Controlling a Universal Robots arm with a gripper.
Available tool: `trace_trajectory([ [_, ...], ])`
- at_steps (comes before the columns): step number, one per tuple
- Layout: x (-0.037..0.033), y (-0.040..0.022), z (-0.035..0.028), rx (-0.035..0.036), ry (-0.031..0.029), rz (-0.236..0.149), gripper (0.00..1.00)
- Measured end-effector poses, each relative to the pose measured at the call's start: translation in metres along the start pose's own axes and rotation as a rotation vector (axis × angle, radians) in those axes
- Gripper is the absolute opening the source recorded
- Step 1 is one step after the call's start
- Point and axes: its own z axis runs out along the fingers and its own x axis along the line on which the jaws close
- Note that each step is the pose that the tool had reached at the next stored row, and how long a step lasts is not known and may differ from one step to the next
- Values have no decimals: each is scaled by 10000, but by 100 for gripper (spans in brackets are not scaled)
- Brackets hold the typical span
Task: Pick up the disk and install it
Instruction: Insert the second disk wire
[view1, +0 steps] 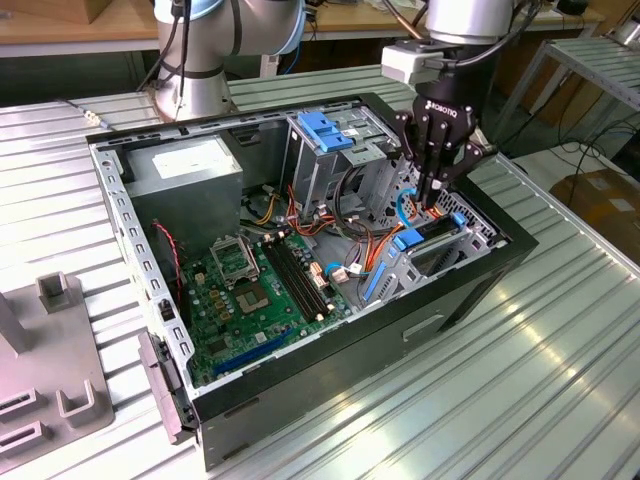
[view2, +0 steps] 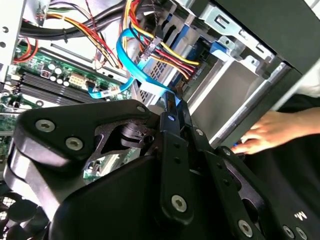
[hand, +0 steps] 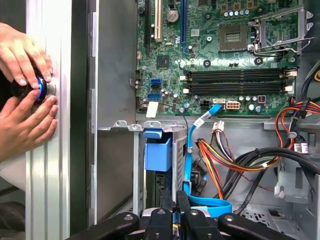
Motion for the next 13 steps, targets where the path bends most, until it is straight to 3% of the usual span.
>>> trace_trajectory([
  [2,32,1,17,0,-230,11,16],
  [4,66,1,38,-4,-384,31,16],
  [6,104,2,59,-7,-480,46,16],
  [9,155,3,84,-8,-590,56,16],
  [13,156,2,89,-9,-593,57,16],
])
